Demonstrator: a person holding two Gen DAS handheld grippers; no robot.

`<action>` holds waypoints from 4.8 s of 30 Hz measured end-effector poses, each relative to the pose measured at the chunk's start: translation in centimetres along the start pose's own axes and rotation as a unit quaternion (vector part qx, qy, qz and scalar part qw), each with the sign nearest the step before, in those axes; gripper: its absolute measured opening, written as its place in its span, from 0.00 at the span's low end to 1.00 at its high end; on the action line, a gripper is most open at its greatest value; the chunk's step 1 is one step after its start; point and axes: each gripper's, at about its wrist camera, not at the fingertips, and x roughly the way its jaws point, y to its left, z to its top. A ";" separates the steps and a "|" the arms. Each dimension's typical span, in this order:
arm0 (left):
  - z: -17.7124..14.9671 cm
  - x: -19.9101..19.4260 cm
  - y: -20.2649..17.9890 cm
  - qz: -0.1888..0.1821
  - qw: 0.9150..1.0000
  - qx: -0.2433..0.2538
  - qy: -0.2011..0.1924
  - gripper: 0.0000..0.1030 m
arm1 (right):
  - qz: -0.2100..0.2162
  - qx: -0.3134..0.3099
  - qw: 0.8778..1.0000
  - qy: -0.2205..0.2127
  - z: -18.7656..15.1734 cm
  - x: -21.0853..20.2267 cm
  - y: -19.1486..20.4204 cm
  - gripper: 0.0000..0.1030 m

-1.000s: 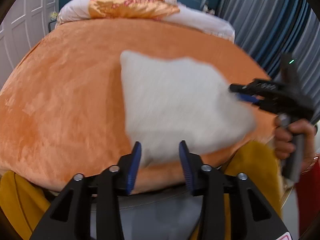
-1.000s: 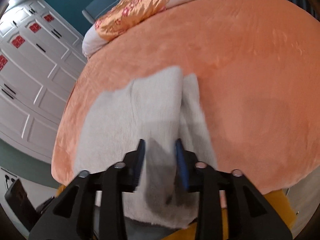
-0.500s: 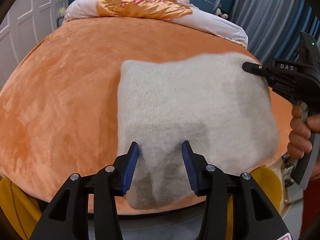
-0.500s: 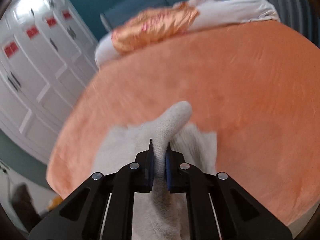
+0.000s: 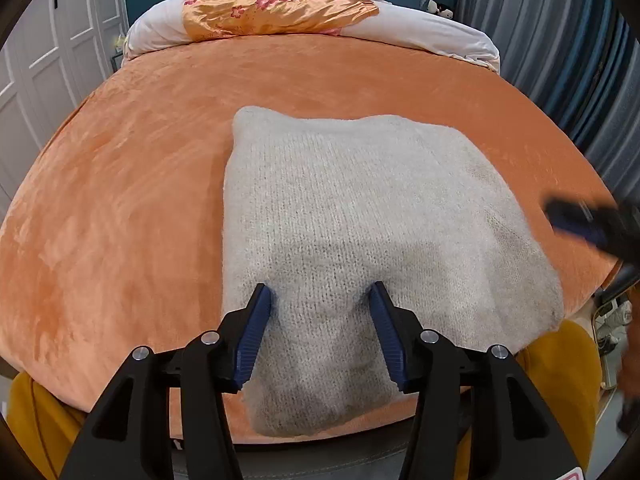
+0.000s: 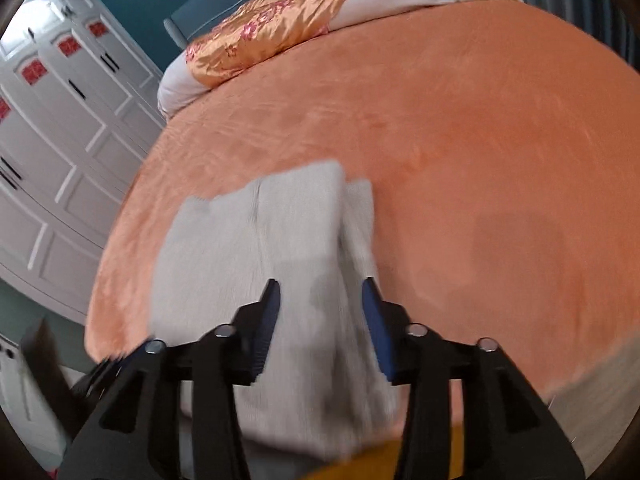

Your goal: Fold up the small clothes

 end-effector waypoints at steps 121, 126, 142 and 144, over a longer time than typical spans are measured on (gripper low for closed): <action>0.9 -2.2 1.0 0.009 0.998 -0.056 0.019 0.65 | -0.091 -0.023 0.996 0.012 -2.7 1.0 2.3 0.35; 1.6 0.0 -0.2 0.020 0.998 -0.055 0.036 0.65 | -0.074 -0.036 0.996 0.024 -1.4 3.6 2.3 0.15; 0.8 0.7 -3.1 0.063 0.998 0.005 0.026 0.70 | -0.065 0.013 0.998 0.018 -1.5 3.4 -0.4 0.17; 0.9 0.7 -3.1 0.063 0.998 0.003 0.030 0.74 | -0.054 0.020 0.998 0.008 -1.1 2.6 -0.6 0.22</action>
